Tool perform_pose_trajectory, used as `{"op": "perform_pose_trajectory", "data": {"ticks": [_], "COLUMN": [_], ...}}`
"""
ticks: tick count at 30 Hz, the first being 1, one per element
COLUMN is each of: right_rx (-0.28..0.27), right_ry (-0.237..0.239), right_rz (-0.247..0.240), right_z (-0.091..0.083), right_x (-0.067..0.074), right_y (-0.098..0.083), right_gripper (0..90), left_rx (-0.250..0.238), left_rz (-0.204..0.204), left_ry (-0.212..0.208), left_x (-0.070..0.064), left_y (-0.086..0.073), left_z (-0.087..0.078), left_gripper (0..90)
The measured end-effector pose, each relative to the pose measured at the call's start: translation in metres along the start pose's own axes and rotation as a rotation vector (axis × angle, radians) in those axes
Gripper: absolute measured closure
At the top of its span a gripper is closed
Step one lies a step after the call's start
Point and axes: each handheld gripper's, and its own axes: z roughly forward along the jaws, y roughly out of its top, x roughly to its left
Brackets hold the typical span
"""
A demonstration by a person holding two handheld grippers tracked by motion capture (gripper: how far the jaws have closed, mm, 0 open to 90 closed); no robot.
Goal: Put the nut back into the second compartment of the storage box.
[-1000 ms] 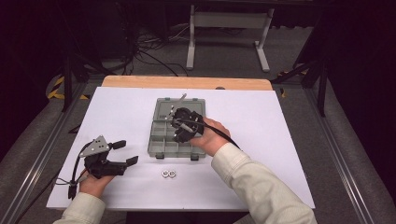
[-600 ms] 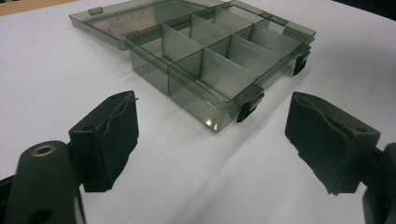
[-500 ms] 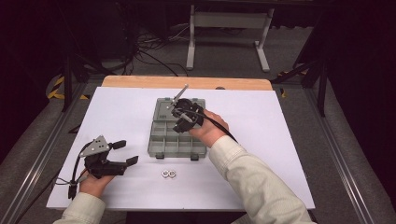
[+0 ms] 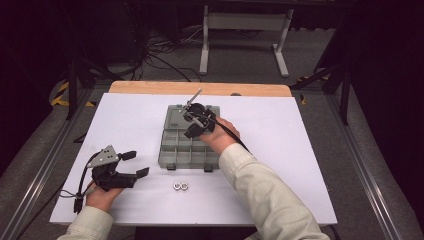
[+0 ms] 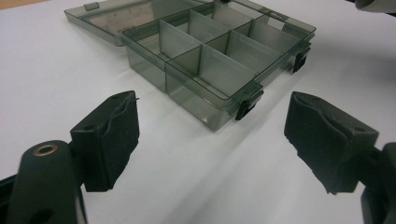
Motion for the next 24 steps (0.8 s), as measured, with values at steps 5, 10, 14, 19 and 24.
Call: {"op": "perform_pose_trajectory", "data": {"ticks": [5, 10, 14, 19, 24], "right_rx": [0.003, 0.005, 0.016, 0.020, 0.028], "right_ry": [0.000, -0.005, -0.001, -0.002, 0.000], "right_rz": [0.005, 0.008, 0.005, 0.009, 0.005], "right_z": [0.007, 0.012, 0.018, 0.023, 0.029], "right_x": [-0.002, -0.002, -0.002, -0.002, -0.003], "right_y": [0.000, 0.000, 0.001, 0.001, 0.001], "right_gripper": [69.8, 69.7, 69.7, 69.7, 69.7], "left_rx": [0.001, 0.000, 0.000, 0.005, 0.003], "left_rz": [0.001, 0.002, 0.003, 0.007, 0.011], "left_ry": [0.000, 0.000, 0.000, -0.004, 0.001], "left_x": [0.000, 0.000, 0.000, 0.000, 0.000], "left_y": [0.000, 0.000, 0.000, 0.000, 0.000], "left_z": [0.000, 0.000, 0.000, 0.000, -0.001], "left_gripper": [18.7, 18.7, 18.6, 18.6, 18.5]}}
